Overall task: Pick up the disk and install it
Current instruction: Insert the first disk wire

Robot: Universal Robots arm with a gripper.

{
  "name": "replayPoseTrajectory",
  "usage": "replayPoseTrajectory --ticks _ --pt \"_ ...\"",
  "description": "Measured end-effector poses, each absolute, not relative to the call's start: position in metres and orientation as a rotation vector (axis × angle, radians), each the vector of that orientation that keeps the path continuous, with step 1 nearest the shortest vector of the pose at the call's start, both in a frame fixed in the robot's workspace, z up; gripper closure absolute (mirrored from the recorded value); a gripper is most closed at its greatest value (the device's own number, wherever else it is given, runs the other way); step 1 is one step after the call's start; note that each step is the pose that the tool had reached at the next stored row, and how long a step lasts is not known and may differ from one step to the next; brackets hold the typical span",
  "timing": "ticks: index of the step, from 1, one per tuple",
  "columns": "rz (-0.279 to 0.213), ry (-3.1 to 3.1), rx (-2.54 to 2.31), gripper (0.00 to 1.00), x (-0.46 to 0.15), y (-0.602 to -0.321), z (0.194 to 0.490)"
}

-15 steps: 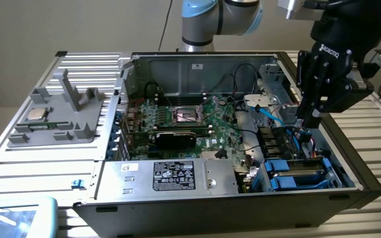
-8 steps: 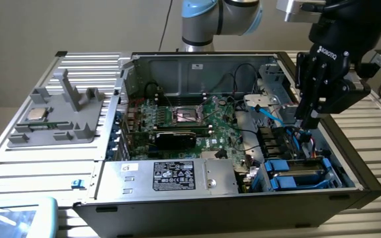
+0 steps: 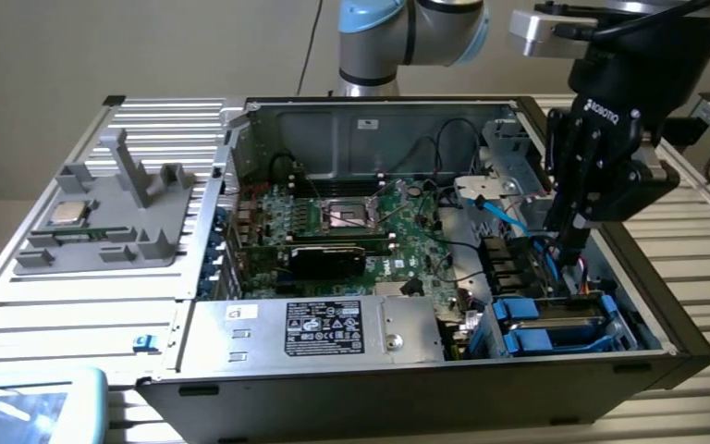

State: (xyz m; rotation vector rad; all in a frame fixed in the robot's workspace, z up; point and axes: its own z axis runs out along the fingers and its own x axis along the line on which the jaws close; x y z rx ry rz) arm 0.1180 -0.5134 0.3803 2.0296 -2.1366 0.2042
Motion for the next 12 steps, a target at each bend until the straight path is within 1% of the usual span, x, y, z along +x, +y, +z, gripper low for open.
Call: replayPoseTrajectory --ticks 3,5,12 --pt "0.223 -2.125 2.018 0.69 0.1180 -0.5135 0.3793" --pt "0.224 -2.124 2.017 0.69 0.1179 -0.5135 0.3791" --pt "0.205 -2.108 2.007 0.69 0.1179 -0.5135 0.3735"
